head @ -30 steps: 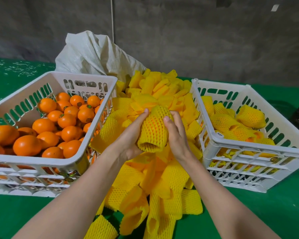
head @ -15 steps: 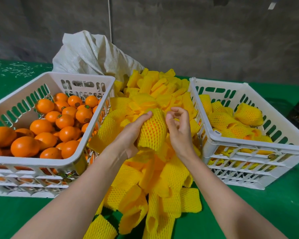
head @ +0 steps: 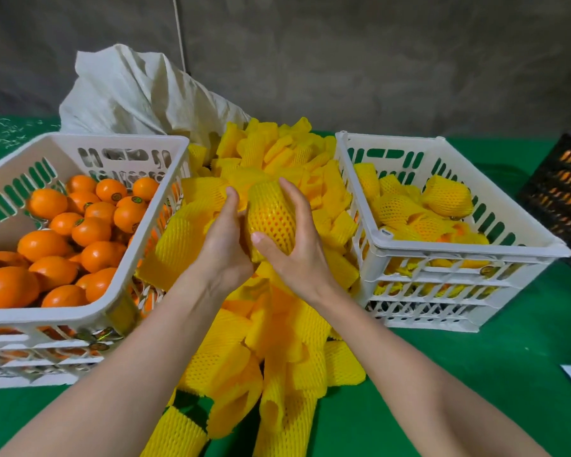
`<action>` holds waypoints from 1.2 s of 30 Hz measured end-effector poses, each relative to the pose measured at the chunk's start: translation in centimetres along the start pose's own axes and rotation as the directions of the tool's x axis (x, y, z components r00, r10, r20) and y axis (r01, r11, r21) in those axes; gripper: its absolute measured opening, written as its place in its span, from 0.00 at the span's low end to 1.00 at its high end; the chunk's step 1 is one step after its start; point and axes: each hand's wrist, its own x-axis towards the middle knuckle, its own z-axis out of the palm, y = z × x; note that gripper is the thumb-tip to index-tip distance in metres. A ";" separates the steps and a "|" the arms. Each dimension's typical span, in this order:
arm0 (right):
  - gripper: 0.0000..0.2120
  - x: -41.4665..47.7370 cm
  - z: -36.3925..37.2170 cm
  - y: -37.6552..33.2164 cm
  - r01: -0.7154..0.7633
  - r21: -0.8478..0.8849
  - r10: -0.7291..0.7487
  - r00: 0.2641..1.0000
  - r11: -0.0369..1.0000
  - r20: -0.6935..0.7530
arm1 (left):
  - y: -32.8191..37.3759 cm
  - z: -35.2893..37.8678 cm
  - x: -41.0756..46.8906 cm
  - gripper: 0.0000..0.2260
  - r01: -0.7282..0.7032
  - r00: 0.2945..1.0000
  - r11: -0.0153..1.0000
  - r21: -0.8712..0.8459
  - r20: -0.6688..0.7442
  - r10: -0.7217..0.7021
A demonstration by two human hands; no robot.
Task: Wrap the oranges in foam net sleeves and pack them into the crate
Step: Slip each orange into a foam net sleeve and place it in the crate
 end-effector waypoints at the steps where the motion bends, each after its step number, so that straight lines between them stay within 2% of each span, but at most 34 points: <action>1: 0.30 0.2 -0.3 -0.2 0.018 -0.036 -0.019 1.000 0.999 -0.018 | -0.1 0.4 0.1 0.28 0.010 0.999 1.000 -0.019 0.030 -0.009; 4: 0.27 0.9 -2.0 -0.4 0.043 -0.130 -0.054 0.995 0.991 -0.081 | -1.1 2.0 0.6 0.31 -0.040 0.995 0.998 -0.041 0.090 0.044; 8: 0.25 2.1 -6.0 -0.1 0.029 -0.139 -0.062 0.968 0.990 -0.244 | -3.4 5.1 2.1 0.25 -0.158 0.980 0.986 -0.046 0.119 0.163; 9: 0.25 2.6 -7.2 0.1 0.019 -0.148 -0.062 0.953 0.989 -0.298 | -4.1 6.0 2.5 0.22 -0.189 0.976 0.982 0.018 0.113 0.186; 11: 0.26 3.6 -10.1 1.0 -0.018 -0.174 -0.054 0.915 0.985 -0.400 | -5.7 7.8 3.4 0.16 -0.263 0.964 0.926 0.272 0.111 0.241; 12: 0.27 4.1 -11.7 1.5 -0.052 -0.191 -0.037 0.900 0.980 -0.435 | -6.5 8.5 3.8 0.14 -0.308 0.951 0.852 0.424 0.142 0.273; 13: 0.28 4.5 -13.3 2.1 -0.096 -0.219 -0.016 0.889 0.971 -0.458 | -7.3 9.2 4.3 0.14 -0.371 0.929 0.736 0.566 0.207 0.308; 15: 0.28 4.8 -16.2 3.5 -0.207 -0.319 0.024 0.870 0.925 -0.493 | -8.7 10.0 5.4 0.13 -0.526 0.840 0.372 0.765 0.399 0.367; 17: 0.26 4.9 -18.5 5.0 -0.329 -0.430 0.065 0.850 0.841 -0.523 | -9.4 10.5 6.3 0.12 -0.599 0.758 0.015 0.800 0.561 0.331; 18: 0.24 4.9 -19.5 5.7 -0.385 -0.477 0.090 0.842 0.790 -0.531 | -9.6 10.6 6.7 0.12 -0.609 0.736 -0.099 0.787 0.607 0.300; 19: 0.23 5.1 -20.4 6.4 -0.437 -0.516 0.122 0.837 0.737 -0.533 | -9.7 10.7 6.9 0.12 -0.607 0.729 -0.166 0.777 0.628 0.274; 20: 0.22 5.4 -21.2 7.0 -0.482 -0.561 0.159 0.835 0.673 -0.526 | -9.7 10.7 7.0 0.12 -0.600 0.731 -0.195 0.776 0.631 0.259; 23: 0.23 6.6 -23.3 8.6 -0.527 -0.727 0.255 0.850 0.440 -0.462 | -9.5 10.4 7.0 0.12 -0.607 0.734 -0.188 0.772 0.636 0.240; 25: 0.25 7.1 -24.0 9.5 -0.507 -0.786 0.307 0.857 0.353 -0.415 | -9.3 10.4 6.9 0.12 -0.606 0.741 -0.192 0.772 0.635 0.219; 29: 0.26 7.5 -23.8 11.1 -0.498 -0.829 0.424 0.828 0.255 -0.367 | -8.9 10.6 6.9 0.12 -0.600 0.756 -0.188 0.778 0.628 0.188; 32: 0.25 7.7 -23.4 11.4 -0.468 -0.865 0.354 0.852 0.182 -0.387 | -8.8 10.6 6.9 0.12 -0.591 0.767 -0.177 0.787 0.616 0.181; 36: 0.21 7.3 -23.3 11.1 -0.427 -0.862 0.191 0.903 0.274 -0.386 | -8.9 10.2 6.7 0.12 -0.581 0.781 -0.160 0.798 0.602 0.167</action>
